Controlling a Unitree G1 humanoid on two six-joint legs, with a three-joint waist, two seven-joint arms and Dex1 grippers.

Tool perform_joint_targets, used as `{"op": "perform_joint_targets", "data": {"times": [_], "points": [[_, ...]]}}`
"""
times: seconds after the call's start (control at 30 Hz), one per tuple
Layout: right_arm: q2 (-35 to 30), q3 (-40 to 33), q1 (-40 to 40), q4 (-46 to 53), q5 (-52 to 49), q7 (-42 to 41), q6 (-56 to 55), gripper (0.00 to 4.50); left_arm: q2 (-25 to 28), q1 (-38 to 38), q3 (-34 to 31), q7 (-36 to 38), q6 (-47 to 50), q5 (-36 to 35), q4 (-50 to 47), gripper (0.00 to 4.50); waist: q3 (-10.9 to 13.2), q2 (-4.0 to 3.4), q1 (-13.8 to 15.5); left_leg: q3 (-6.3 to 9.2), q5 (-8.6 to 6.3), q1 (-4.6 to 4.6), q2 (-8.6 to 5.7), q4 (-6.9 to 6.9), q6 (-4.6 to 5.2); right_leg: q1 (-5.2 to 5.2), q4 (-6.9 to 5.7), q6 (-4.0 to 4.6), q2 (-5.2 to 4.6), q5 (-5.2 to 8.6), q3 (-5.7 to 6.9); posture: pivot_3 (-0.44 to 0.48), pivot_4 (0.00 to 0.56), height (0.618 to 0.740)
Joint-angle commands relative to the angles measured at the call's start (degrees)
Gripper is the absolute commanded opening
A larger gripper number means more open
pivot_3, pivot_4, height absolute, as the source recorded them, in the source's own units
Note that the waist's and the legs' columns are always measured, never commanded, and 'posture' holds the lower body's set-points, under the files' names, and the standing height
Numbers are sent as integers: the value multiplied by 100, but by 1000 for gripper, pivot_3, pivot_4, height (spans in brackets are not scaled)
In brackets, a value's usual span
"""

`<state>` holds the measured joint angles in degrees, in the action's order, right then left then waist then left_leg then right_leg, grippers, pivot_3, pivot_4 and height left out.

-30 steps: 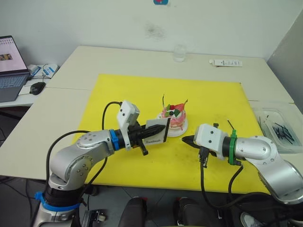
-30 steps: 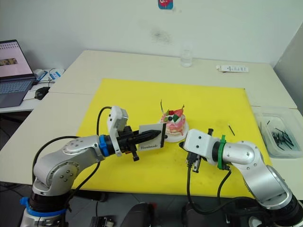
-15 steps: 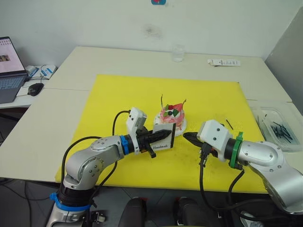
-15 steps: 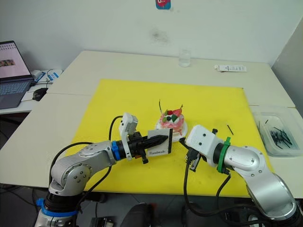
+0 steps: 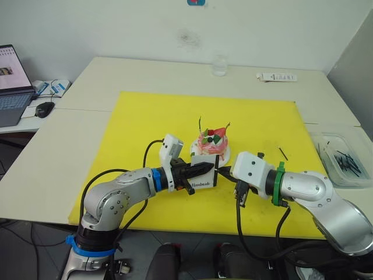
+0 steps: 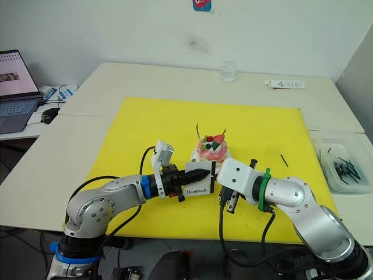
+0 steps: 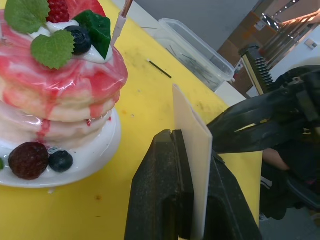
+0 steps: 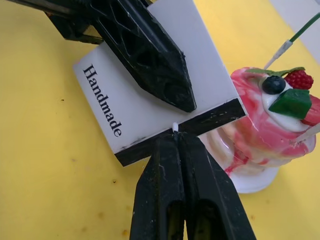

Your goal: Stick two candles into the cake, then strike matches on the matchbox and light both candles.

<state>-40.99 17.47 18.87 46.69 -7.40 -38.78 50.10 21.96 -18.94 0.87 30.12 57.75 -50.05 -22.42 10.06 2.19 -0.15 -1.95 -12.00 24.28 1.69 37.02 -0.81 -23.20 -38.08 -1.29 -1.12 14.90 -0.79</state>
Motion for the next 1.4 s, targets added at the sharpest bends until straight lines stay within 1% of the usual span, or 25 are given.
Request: {"op": "perform_joint_targets", "data": {"times": [0.03,0.13,0.27,0.4,0.5,0.57,0.6,0.67,0.77,0.9,1.13,1.23,1.37,1.4], "points": [[-79,56,65,19,108,28,-190,19,-32,-85,-150,-48,35,-203,-166,0,0,0,0,1,0,0,0,0,0,0,0,0,0,0,1,0,150,738],[-81,44,61,23,92,17,-240,19,-11,-90,-171,-65,50,-214,-166,0,0,0,0,1,0,0,1,-1,0,0,0,0,0,0,1,0,150,738],[-95,-169,-6,159,-56,-20,-166,19,33,-99,-198,-95,104,-218,-110,0,0,0,0,1,0,0,1,0,0,0,0,0,0,0,0,0,150,738],[-91,-394,-275,230,-199,45,-15,19,128,-113,-139,-50,223,-197,-93,0,0,0,1,0,0,0,0,0,0,0,0,0,0,0,0,0,150,738],[300,-733,-667,233,-436,299,282,19,228,-102,-58,45,223,-136,-123,0,0,0,2,0,0,1,1,-1,0,-1,0,0,0,0,0,0,150,738],[524,-883,-957,158,-488,459,274,19,260,-85,-36,58,226,-150,-155,0,0,0,2,2,0,1,3,-2,0,-1,0,0,0,0,0,0,150,738],[856,-1047,-1205,26,-539,664,123,19,255,-81,-26,47,226,-158,-166,0,-1,1,2,2,0,1,2,-3,0,-2,-1,0,0,0,0,0,150,738],[1324,-1237,-1623,-227,-503,995,-341,19,227,-87,-31,6,252,-211,-187,0,-3,5,1,5,0,0,4,-3,0,0,0,0,0,1,3,0,150,738],[1696,-1292,-1999,-529,-360,1284,-920,19,220,-90,-21,-13,275,-239,-197,0,-4,3,-1,-1,0,0,1,-1,0,-1,-1,0,0,0,-2,0,150,738],[1935,-1150,-2340,-1089,-136,1468,-1769,19,231,-97,4,-20,349,-266,-222,0,-4,3,-2,-6,0,-1,-1,1,0,0,0,-7,-1,-4,-5,0,150,738],[2151,-1175,-2510,-1734,-10,1616,-2263,19,259,-109,-7,-15,421,-274,-271,0,-5,2,-3,-3,0,-3,1,-2,0,-1,-1,-5,0,-3,-5,0,150,738],[2171,-1201,-2573,-1879,-6,1622,-2451,635,260,-110,-17,-23,442,-287,-291,0,-5,2,-3,-3,0,-3,1,-2,0,-1,0,-5,0,-3,-5,0,150,738],[2090,-1190,-2762,-2003,47,1582,-2757,1977,267,-98,-41,-33,470,-312,-320,0,-6,2,-2,-3,0,-3,1,-2,0,0,0,-4,0,-3,-5,0,150,738],[2075,-1189,-2810,-2018,53,1572,-2817,1977,267,-96,-41,-31,472,-311,-321,0,-6,2,-2,-3,0,-3,2,-2,0,0,0,-4,0,-3,-5,0,150,738]]}}
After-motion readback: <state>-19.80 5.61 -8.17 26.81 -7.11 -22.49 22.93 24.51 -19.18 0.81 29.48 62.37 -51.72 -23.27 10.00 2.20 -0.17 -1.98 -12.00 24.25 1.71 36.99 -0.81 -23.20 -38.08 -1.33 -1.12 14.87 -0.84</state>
